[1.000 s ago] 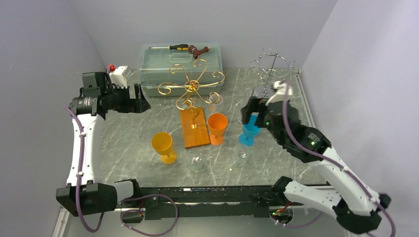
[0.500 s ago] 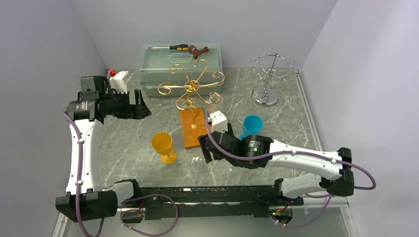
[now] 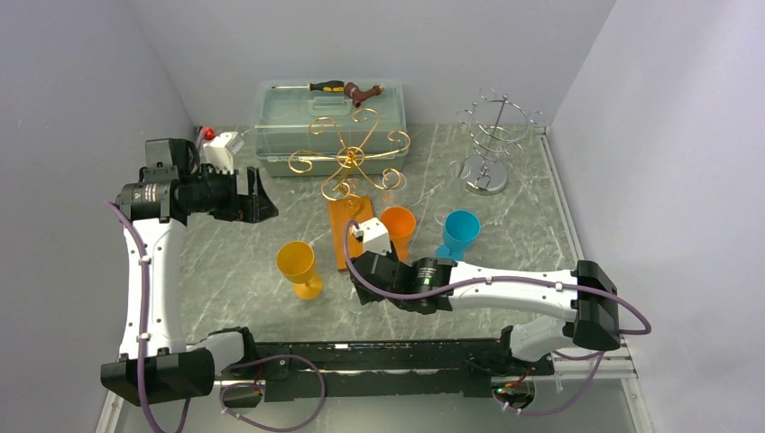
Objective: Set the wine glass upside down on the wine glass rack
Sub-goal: Pick up the wine glass at the center of the board.
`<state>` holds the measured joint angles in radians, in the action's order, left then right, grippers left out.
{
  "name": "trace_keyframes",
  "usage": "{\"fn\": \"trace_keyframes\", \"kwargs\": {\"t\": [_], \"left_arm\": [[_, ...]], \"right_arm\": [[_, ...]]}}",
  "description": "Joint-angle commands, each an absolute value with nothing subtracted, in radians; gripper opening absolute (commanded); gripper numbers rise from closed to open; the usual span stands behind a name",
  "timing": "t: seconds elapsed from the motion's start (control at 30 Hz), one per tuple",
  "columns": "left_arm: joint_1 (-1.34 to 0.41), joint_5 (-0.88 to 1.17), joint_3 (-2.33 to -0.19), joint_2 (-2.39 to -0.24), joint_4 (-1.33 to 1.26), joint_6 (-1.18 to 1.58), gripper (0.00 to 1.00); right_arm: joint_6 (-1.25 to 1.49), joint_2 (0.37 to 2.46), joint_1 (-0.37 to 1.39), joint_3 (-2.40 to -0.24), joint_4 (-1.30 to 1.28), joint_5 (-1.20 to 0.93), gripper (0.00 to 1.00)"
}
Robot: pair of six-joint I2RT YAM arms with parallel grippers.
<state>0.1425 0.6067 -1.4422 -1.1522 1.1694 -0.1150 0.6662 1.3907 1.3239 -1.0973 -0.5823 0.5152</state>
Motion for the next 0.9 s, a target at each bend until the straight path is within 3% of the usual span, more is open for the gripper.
{"fn": "trace_keyframes", "kwargs": {"t": [0.0, 0.33, 0.57, 0.67, 0.8, 0.87], "left_arm": [[0.147, 0.651, -1.485, -1.118, 1.199, -0.146, 0.99], [0.147, 0.693, -1.499, -1.108, 1.223, -0.169, 0.99], [0.147, 0.730, -1.494, -1.101, 1.267, -0.218, 0.99], [0.147, 0.742, -1.488, -1.088, 1.274, -0.235, 0.99], [0.147, 0.777, -1.494, -1.076, 1.292, -0.253, 0.99], [0.147, 0.806, -1.497, -1.072, 1.301, -0.259, 0.99]], "right_arm": [[0.687, 1.406, 1.327, -1.076, -0.495, 0.503, 0.58], [0.701, 1.443, 1.322, -1.017, -0.443, 0.483, 0.49], [0.705, 1.500, 1.312, -0.995, -0.394, 0.454, 0.36], [0.701, 1.514, 1.312, -1.001, -0.388, 0.447, 0.26], [0.700, 1.493, 1.311, -1.010, -0.411, 0.461, 0.00], [0.696, 1.457, 1.311, -1.016, -0.441, 0.480, 0.00]]}}
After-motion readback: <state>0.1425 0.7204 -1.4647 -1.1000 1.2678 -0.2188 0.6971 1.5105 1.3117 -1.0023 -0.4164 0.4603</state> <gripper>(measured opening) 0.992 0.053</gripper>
